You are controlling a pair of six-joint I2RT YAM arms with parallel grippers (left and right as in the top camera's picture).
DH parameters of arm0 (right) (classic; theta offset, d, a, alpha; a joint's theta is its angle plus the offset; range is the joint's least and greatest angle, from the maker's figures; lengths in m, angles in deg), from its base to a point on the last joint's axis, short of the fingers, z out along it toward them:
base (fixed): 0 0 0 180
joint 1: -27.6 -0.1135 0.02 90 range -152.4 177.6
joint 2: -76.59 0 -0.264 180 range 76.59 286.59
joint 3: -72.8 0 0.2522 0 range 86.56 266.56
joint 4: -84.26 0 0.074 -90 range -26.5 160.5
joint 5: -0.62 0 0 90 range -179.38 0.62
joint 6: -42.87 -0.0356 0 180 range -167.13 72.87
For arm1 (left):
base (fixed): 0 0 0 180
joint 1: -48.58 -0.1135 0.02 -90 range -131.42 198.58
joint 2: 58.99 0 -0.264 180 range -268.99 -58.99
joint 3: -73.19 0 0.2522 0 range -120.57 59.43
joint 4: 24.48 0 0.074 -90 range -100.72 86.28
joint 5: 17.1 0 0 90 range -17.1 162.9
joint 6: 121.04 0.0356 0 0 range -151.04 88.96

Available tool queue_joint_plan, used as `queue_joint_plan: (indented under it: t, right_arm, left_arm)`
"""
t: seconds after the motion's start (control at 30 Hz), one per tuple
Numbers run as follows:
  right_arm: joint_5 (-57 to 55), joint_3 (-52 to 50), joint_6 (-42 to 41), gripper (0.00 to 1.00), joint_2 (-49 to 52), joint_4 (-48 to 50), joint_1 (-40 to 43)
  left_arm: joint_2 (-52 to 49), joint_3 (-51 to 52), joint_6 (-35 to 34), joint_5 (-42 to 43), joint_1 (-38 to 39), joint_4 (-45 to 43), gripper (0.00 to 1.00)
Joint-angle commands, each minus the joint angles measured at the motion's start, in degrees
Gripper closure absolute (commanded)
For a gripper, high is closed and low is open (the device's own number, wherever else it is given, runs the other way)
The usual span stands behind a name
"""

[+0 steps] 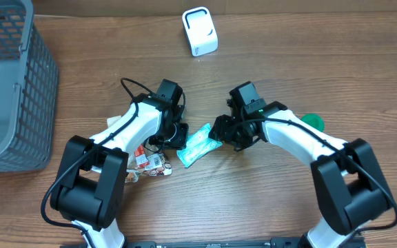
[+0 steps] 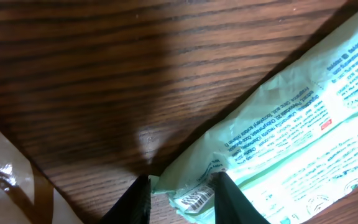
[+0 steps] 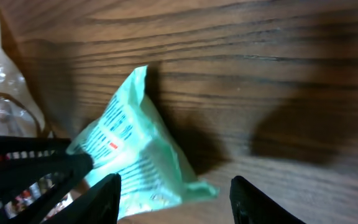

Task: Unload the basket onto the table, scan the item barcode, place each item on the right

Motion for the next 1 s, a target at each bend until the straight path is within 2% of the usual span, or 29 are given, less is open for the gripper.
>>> queue_joint_plan:
  t: [0.0,0.13,0.23,0.3,0.37,0.47,0.53,0.57,0.63,0.73,0.97]
  right_arm:
    - [0.9,1.3,0.7,0.42,1.7,0.5,-1.3]
    - [1.2,-0.3,0.2,0.43,2.4,3.5,-1.8]
    - [5.8,-2.5,0.3,0.43,2.4,7.7,-1.8]
    - [7.6,-3.3,0.3,0.48,2.4,9.1,-1.8]
    - [8.7,-3.5,0.3,0.56,2.4,9.5,-1.8]
    - [8.6,-3.5,0.3,0.67,2.4,9.5,-1.8]
    - [8.6,-3.5,0.7,0.71,2.4,9.6,-1.8]
    - [8.6,-3.5,0.8,0.71,2.4,9.6,-1.8]
    - [8.6,-3.5,1.2,0.72,2.4,9.6,-1.8]
    - [8.6,-3.5,3.3,0.78,2.4,9.5,-1.8]
    - [8.4,-3.5,3.3,0.78,2.4,9.4,-1.8]
  left_arm:
    - [-0.6,1.4,-0.3,-1.8,0.0,-0.8,0.77]
    - [-0.6,1.5,-0.5,-2.3,0.0,-0.6,0.78]
    - [-0.6,1.5,-0.5,-2.3,0.0,-0.6,0.78]
    - [-0.6,1.5,-0.5,-2.3,0.0,-0.6,0.77]
    - [-0.6,1.5,-0.5,-2.3,0.0,-0.6,0.76]
    - [-0.6,1.5,-0.4,-2.3,0.0,-0.6,0.73]
    - [-0.6,1.5,-0.4,-2.3,0.0,-0.7,0.66]
    - [-0.6,1.5,-0.4,-2.3,0.0,-0.7,0.60]
    - [-0.6,1.5,-0.4,-2.3,0.0,-0.9,0.55]
    - [-0.6,1.5,-0.5,-2.2,-0.1,-1.6,0.52]
    - [-0.5,1.0,-0.9,-2.1,-0.1,-2.3,0.48]
